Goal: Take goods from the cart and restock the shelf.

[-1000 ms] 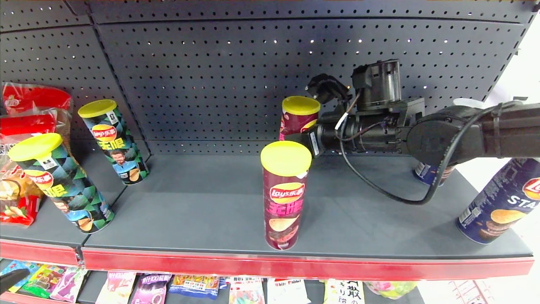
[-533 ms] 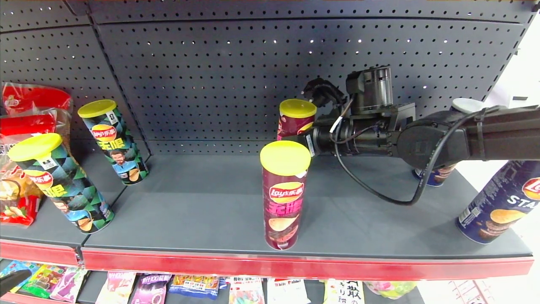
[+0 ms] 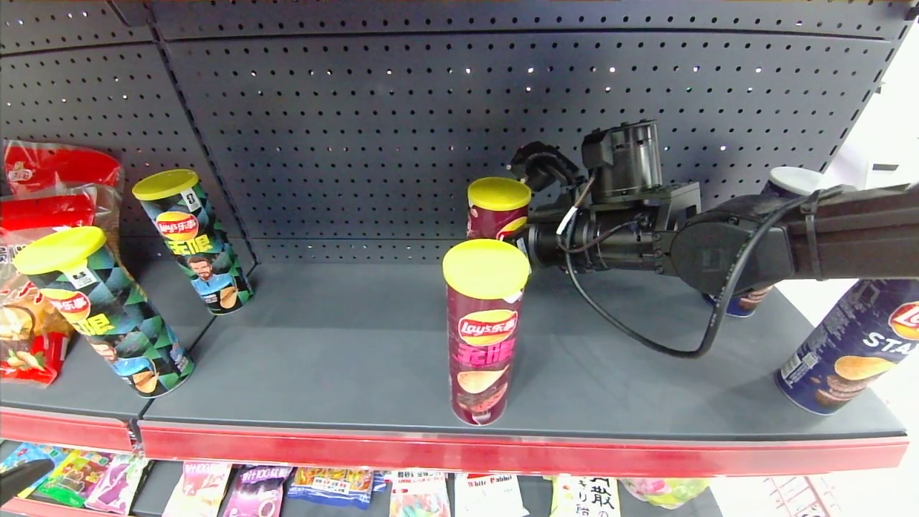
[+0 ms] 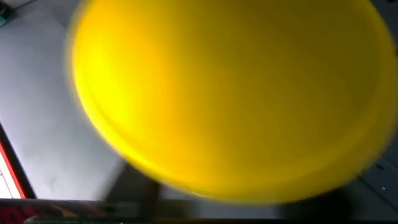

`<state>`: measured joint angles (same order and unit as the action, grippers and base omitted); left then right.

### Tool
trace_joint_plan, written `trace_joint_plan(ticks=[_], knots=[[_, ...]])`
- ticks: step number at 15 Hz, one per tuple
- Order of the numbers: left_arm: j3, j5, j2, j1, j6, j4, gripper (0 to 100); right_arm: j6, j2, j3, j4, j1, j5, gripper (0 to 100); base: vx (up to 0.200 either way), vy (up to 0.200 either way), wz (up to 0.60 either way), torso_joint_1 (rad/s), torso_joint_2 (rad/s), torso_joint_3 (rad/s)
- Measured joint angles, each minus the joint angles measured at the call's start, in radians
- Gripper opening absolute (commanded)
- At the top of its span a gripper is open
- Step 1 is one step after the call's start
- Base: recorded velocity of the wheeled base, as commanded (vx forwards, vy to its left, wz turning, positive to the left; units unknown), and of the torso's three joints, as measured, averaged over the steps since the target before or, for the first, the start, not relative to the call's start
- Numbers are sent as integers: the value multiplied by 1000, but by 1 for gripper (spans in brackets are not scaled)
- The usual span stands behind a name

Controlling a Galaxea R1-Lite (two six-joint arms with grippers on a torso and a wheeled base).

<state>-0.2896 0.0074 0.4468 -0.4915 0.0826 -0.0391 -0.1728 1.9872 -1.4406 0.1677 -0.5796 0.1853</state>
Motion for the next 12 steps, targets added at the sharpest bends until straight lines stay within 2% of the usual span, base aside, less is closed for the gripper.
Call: trace_joint_plan(ticks=[5, 12], knots=[[1, -4, 1, -1, 0, 0, 100, 5, -38, 48, -2, 1, -31, 100, 0, 0, 0, 0, 0, 0], [1, -12, 11, -1, 0, 0, 100, 73, -190, 230, -4, 32, -90, 100, 0, 0, 0, 0, 0, 0]])
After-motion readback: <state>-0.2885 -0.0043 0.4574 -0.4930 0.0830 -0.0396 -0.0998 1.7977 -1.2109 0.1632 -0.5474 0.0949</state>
